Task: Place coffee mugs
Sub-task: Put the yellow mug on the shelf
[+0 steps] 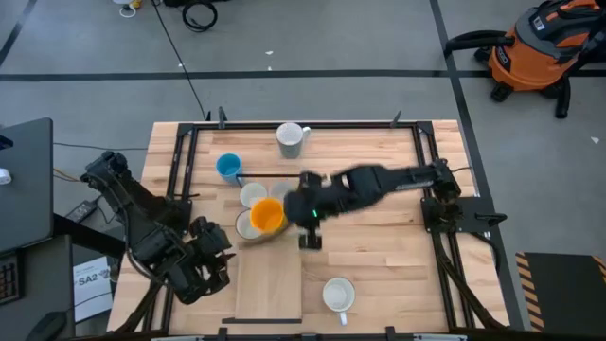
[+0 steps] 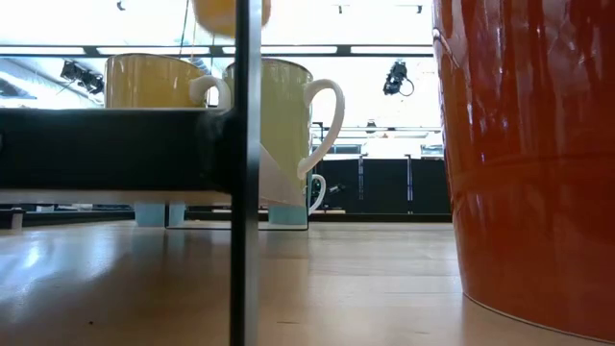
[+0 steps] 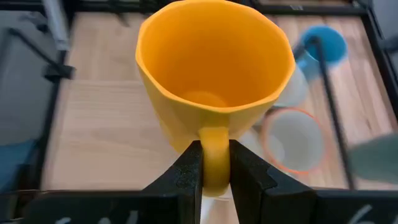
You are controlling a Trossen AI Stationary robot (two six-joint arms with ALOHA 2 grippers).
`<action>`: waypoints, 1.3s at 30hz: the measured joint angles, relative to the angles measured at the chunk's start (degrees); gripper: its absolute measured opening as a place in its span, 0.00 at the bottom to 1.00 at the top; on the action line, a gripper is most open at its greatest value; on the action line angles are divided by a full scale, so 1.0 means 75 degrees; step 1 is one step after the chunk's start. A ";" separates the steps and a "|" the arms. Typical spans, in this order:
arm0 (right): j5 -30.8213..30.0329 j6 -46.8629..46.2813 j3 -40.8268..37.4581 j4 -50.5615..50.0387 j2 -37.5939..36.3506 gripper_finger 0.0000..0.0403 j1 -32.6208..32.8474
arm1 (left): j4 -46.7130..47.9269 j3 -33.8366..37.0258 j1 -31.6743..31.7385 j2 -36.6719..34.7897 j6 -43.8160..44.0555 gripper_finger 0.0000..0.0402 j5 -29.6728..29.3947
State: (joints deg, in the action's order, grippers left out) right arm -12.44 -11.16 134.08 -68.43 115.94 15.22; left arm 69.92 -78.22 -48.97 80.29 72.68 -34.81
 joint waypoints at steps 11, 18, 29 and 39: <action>-0.1328 -0.1041 -0.0973 0.0394 -0.0017 0.16 0.1660 | -0.0513 0.0000 -0.0361 0.0000 0.0031 0.29 -0.0504; -0.1721 -0.1610 -0.2335 0.1423 0.0000 0.16 0.1994 | -0.0753 0.0000 -0.0349 0.0000 0.0026 0.29 -0.0536; -0.2394 -0.2357 -0.3569 0.2134 -0.0003 0.16 0.2117 | -0.0779 0.0000 -0.0349 0.0000 0.0018 0.29 -0.0559; -0.2459 -0.2465 -0.4422 0.3114 0.0000 0.16 0.2100 | -0.0779 0.0000 -0.0349 0.0000 0.0014 0.29 -0.0559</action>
State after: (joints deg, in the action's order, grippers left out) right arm -30.89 -29.65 100.92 -45.08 115.94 30.96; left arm 64.07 -78.22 -51.59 80.29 72.79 -39.00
